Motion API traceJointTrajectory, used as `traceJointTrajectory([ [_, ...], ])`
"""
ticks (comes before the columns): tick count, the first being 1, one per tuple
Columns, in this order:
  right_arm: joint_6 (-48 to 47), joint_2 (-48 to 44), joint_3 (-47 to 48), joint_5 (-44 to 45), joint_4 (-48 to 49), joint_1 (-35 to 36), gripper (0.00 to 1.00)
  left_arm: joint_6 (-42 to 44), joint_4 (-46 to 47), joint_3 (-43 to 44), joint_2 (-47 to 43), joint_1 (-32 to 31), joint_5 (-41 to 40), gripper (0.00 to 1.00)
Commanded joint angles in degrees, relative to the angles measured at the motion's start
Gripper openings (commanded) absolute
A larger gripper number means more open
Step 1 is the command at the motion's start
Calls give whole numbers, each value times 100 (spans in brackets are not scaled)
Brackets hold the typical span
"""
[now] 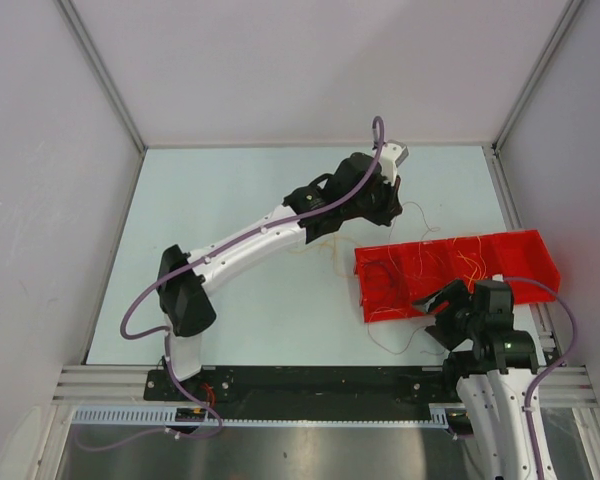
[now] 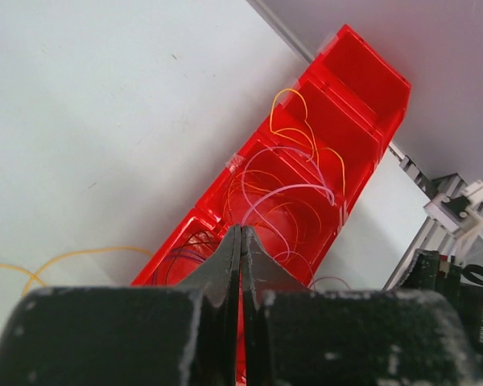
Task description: Untangle the cables
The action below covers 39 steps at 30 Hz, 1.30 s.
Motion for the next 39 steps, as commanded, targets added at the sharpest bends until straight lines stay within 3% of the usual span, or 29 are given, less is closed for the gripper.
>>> traceJointTrajectory([
  [1,681,-36,-235,-330,474,153,77,-21,235,-119,-29,-2,197,0],
  [26,1411,1414,-868,558,1960,987,75,-56,525,-357,32,-2,328,0],
  [31,1411,1520,-886,707,2092,1102,67,-12,490,-375,41,-2,320,0],
  [39,1569,1476,-938,874,2136,1479,37,6,542,-480,-3,-2,329,0],
])
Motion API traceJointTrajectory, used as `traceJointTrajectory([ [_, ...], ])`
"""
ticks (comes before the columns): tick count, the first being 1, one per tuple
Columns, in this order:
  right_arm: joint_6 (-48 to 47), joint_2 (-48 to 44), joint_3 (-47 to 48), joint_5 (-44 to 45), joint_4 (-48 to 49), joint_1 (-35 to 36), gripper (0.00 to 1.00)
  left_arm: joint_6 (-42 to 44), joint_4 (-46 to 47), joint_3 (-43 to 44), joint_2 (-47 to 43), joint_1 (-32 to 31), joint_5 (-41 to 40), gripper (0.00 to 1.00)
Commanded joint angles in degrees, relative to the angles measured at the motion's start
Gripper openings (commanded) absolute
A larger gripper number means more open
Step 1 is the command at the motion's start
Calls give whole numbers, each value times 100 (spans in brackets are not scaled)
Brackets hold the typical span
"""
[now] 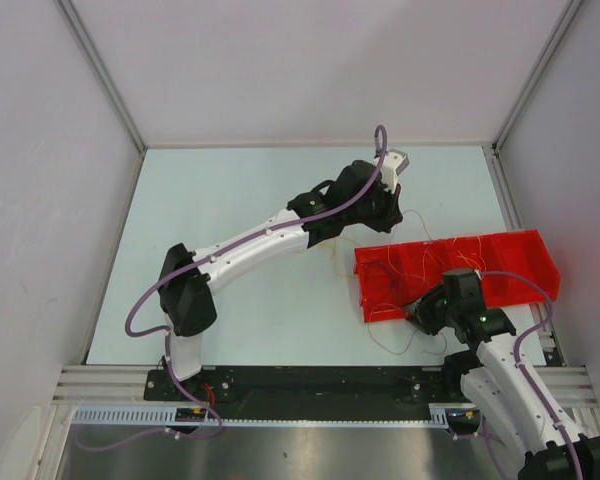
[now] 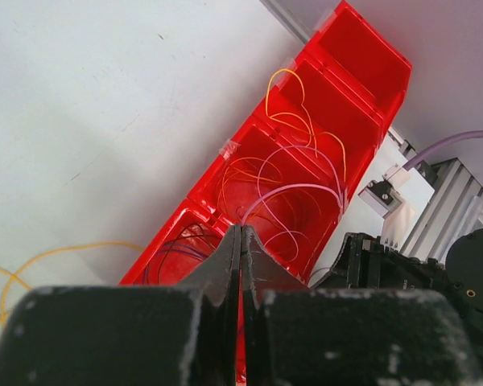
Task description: Untangle the cables
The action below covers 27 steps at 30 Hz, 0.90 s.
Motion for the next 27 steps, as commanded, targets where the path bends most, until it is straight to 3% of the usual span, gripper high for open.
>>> traceJointTrajectory([
  [1,207,-63,-31,258,191,229,34,45,193,-52,-40,0,73,0],
  [8,216,-72,-14,197,287,344,1,71,166,-78,-40,0,73,1],
  [16,-3,-362,477,258,-38,326,0,54,61,-60,-145,0,108,0],
  [27,-1179,-187,2848,882,-706,230,0,36,-229,352,-339,-96,328,0],
])
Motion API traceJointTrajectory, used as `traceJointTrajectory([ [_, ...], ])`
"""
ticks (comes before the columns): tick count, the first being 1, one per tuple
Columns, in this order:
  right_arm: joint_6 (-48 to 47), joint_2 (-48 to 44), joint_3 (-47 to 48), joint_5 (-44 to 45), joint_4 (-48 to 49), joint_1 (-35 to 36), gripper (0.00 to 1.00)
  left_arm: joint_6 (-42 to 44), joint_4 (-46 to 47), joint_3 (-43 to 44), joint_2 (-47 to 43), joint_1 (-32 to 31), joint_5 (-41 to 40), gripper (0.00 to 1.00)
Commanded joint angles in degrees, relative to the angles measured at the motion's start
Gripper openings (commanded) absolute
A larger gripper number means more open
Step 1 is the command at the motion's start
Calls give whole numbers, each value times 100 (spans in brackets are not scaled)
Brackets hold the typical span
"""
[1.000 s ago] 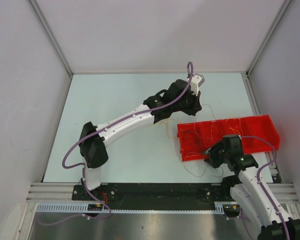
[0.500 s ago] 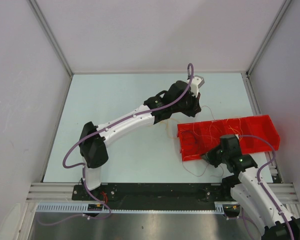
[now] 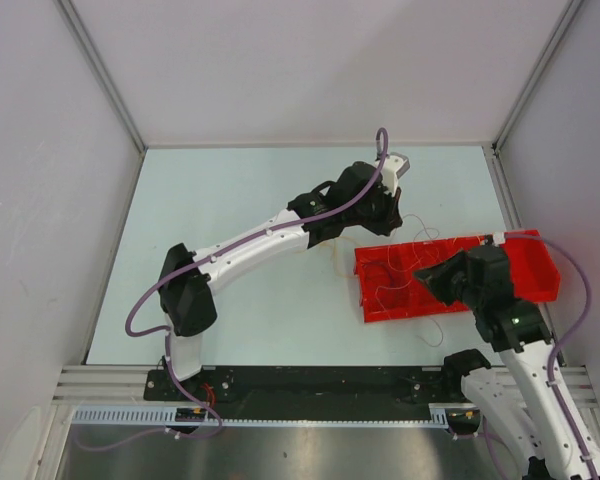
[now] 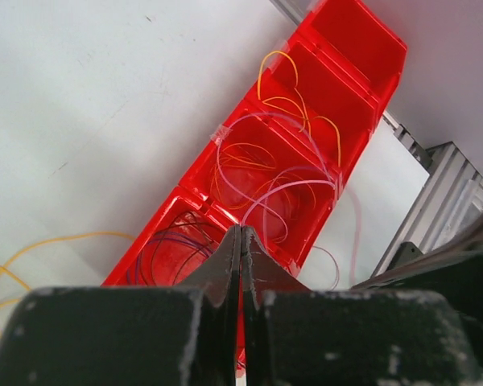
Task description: Untangle the cables
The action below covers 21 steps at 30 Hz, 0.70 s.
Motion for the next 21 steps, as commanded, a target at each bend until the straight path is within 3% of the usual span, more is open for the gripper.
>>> traceJointTrajectory([
  [1,-687,144,993,381,-142,-59,0,54,-139,446,-346,-112,192,0],
  [8,-1215,566,1741,733,-36,-173,0,159,-421,842,-407,-288,324,0],
  [21,-1698,996,2514,163,394,-832,0,80,-316,710,-487,-499,851,0],
])
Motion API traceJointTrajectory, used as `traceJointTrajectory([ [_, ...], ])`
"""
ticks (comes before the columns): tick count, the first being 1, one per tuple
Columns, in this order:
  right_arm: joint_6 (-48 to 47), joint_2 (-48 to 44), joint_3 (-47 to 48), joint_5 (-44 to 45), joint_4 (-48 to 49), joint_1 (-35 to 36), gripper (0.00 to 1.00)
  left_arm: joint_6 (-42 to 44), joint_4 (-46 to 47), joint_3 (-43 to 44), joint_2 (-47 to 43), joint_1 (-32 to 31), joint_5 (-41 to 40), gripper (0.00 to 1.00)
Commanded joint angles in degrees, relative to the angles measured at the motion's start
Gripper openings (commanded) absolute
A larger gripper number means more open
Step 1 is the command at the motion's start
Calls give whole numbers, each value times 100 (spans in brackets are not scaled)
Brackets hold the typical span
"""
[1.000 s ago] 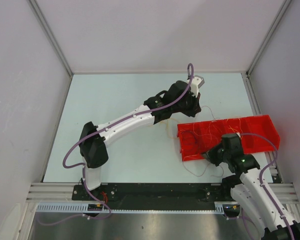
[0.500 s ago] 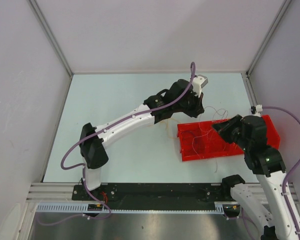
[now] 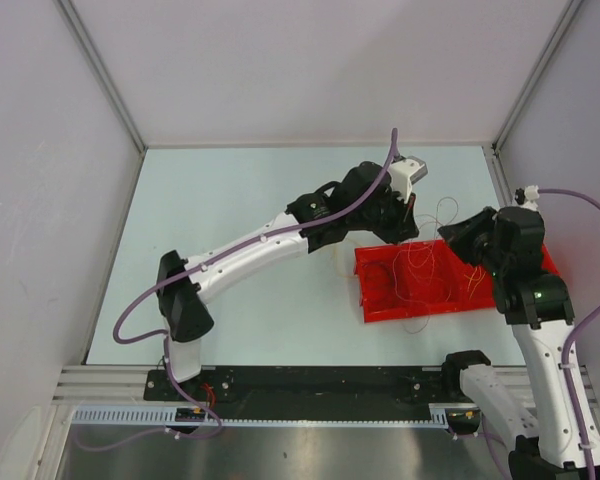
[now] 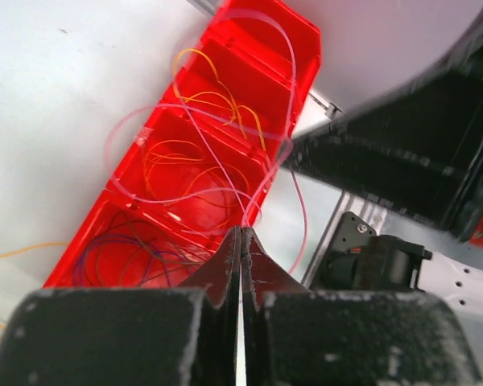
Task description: Untangle the cables
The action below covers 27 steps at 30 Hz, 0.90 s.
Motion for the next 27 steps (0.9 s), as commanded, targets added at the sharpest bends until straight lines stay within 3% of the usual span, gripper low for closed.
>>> traceJointTrajectory([
  [1,-315,92,694,-315,362,-163,0,-1,213,245,-320,-155,460,0],
  [12,-1202,627,2214,-780,660,-506,0,104,-173,2512,321,-226,312,0],
  [23,-1651,1366,3576,-1263,678,-1262,0,140,625,2478,313,-226,153,0],
  [27,-1651,1393,3298,-1466,687,-1324,0,52,890,2136,427,-226,285,0],
])
